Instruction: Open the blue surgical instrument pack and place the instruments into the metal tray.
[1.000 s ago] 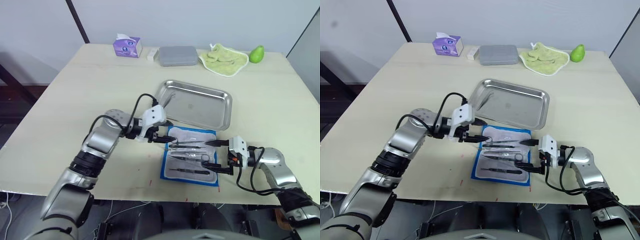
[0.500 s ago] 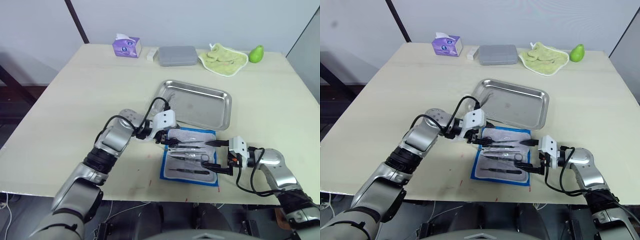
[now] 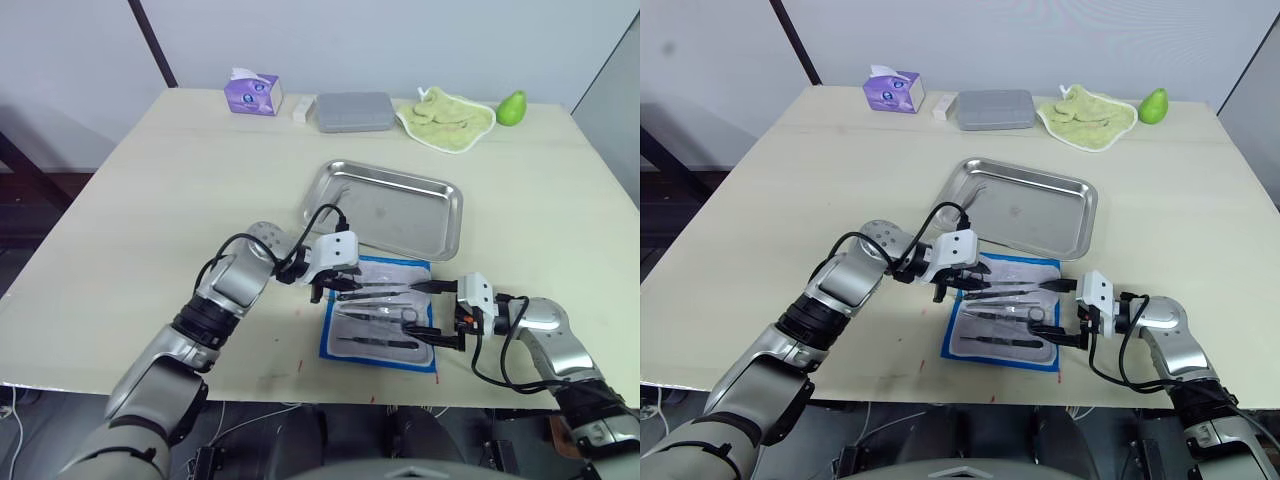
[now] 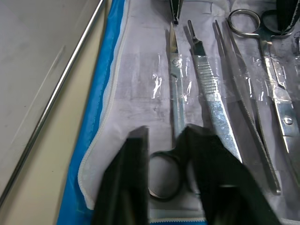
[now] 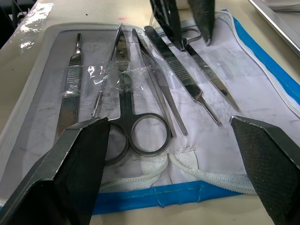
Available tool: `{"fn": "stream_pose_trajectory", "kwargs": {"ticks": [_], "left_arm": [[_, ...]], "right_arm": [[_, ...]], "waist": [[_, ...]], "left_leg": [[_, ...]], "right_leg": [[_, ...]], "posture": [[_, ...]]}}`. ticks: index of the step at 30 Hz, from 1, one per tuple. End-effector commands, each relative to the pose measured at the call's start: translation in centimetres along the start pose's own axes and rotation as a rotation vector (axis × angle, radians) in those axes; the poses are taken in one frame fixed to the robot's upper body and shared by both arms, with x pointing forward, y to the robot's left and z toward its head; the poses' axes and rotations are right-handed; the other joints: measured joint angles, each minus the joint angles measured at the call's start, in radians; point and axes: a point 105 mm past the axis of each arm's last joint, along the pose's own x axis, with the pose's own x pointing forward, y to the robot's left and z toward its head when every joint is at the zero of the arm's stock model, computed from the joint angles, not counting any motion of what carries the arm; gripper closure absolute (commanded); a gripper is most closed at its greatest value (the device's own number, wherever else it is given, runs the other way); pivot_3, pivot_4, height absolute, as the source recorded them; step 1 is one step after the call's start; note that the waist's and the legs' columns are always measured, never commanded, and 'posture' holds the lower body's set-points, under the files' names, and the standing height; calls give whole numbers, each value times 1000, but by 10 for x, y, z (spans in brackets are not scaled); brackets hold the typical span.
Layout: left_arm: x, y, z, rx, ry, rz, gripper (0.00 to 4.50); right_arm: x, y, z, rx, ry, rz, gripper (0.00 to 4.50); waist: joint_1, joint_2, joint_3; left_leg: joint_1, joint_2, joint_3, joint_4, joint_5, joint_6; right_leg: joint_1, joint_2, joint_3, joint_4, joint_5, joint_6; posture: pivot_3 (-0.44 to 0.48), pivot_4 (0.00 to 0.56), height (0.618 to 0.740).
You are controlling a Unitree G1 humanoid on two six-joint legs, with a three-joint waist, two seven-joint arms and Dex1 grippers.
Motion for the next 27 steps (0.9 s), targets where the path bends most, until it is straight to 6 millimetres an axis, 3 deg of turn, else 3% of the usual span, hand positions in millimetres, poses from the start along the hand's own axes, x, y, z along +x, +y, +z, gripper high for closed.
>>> {"fn": "stream_pose_trajectory", "kwargs": {"ticks": [1,15,27], "left_arm": [[2,0,6,38,17,-13,3006],[7,0,1,52,107,-79,3006],[19,-9,-11,-41,39,-96,3006]], "right_arm": [[-1,11,-31,110,97,4,0],[0,11,-30,113,95,6,0],[2,12,-30,114,96,8,0]], "waist": [[0,0,0],[0,0,0],[0,0,-2]], "left_leg": [[0,0,0,0,0,0],[0,0,0,0,0,0],[1,0,0,0,0,0]], "right_leg": [[0,0,0,0,0,0],[0,0,0,0,0,0],[0,0,0,0,0,0]], "posture": [[0,150,740],[0,150,740],[0,150,740]]}}
